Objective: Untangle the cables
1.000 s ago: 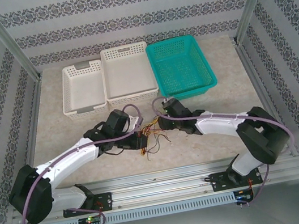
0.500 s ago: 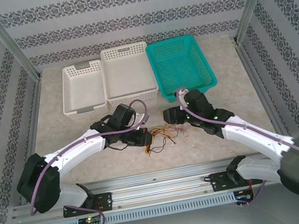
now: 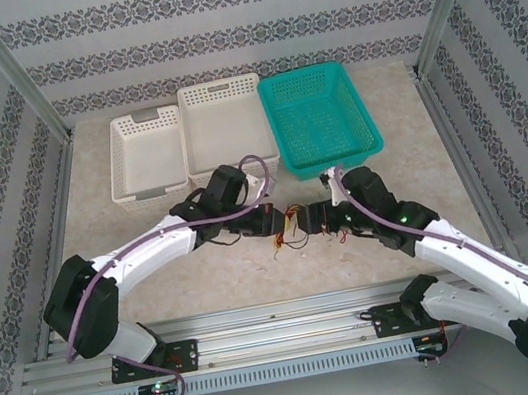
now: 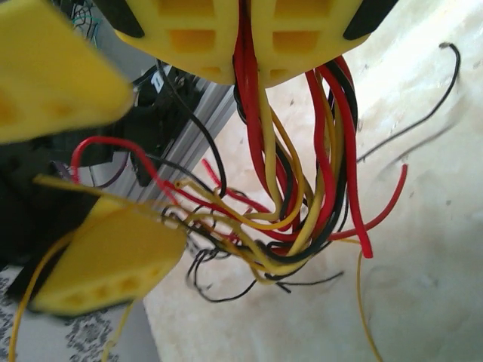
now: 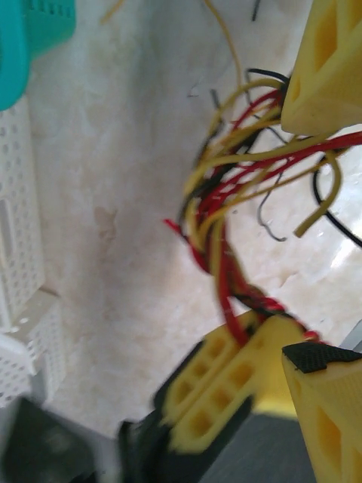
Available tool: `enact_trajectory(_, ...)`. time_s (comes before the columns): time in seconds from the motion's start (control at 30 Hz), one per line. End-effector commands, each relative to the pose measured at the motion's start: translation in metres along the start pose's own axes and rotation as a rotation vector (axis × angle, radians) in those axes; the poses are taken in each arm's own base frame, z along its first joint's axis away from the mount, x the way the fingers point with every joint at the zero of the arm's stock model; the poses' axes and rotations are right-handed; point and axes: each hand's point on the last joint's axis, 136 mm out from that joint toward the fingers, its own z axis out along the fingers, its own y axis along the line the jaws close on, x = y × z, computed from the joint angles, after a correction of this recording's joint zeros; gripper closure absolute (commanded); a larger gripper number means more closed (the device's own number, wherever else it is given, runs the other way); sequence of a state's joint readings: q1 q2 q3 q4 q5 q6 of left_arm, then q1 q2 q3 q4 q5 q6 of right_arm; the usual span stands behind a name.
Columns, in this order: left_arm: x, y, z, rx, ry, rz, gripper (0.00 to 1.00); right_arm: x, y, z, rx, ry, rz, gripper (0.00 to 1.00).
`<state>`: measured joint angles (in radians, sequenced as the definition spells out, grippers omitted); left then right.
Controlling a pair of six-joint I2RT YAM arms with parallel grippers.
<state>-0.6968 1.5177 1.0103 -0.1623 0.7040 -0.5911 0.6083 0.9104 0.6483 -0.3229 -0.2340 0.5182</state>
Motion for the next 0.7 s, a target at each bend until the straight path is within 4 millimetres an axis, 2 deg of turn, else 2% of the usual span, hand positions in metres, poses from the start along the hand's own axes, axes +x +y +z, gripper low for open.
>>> enact_trajectory(0.0,-0.033,-0.023,-0.014,0.101,-0.116,0.041,1.00,0.020,-0.008,-0.004,0.066,0.023,-0.080,0.27)
enact_trajectory(0.17,-0.042,-0.015,-0.022,0.134,-0.217,-0.029,1.00,0.010,0.017,-0.025,-0.084,-0.108,-0.032,0.26)
enact_trajectory(0.3,-0.049,-0.023,-0.032,0.219,-0.322,-0.051,1.00,-0.002,0.012,-0.041,-0.080,-0.178,0.091,0.26)
enact_trajectory(0.47,-0.060,-0.031,-0.044,0.280,-0.410,-0.074,1.00,-0.003,0.019,-0.044,-0.181,-0.145,0.270,0.26)
enact_trajectory(0.67,-0.071,-0.051,-0.071,0.453,-0.578,-0.074,1.00,0.000,0.031,-0.036,-0.306,-0.146,0.399,0.28)
